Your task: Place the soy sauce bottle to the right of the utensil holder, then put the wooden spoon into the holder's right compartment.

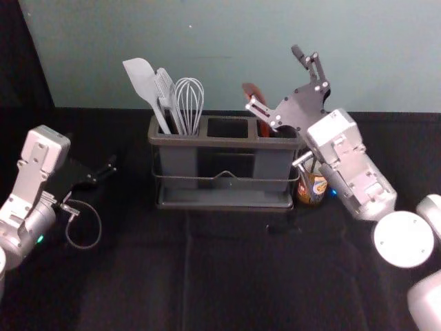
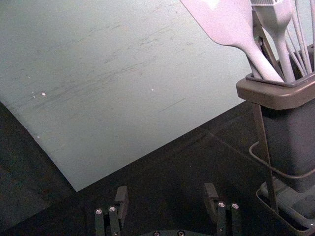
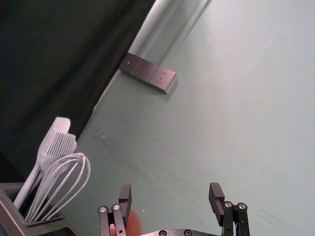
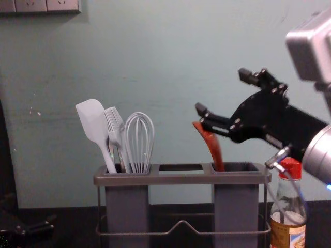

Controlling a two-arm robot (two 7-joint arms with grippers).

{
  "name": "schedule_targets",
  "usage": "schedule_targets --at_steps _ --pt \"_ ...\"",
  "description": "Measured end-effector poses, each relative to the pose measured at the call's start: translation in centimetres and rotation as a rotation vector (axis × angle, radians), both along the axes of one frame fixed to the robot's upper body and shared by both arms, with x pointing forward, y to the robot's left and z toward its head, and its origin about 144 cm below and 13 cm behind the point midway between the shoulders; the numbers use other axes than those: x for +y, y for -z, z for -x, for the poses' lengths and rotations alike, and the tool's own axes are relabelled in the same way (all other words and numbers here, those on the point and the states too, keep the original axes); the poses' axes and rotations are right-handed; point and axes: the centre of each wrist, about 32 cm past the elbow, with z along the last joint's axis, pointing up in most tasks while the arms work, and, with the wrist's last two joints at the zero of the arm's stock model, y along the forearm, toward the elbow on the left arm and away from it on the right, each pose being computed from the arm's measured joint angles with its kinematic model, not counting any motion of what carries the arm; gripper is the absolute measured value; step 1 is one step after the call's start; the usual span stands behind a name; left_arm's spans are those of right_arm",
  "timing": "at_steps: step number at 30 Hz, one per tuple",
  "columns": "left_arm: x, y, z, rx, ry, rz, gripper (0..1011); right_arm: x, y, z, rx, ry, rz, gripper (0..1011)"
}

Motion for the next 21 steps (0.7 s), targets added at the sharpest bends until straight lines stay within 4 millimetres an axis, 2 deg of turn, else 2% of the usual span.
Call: schedule_targets --at_steps 8,13,21 --pt "0.0 0.0 0.0 0.0 0.0 0.0 1005 -1.4 -1.8 3.3 0.071 0.031 -0.011 1004" --pt "0.0 0.0 0.0 0.0 0.0 0.0 1005 -3.0 -2.3 5.9 0.127 0.069 -0.008 1004" --pt "0.0 0.0 0.0 0.0 0.0 0.0 1005 -5.8 -2.8 8.4 0.175 0.185 -0.016 1004"
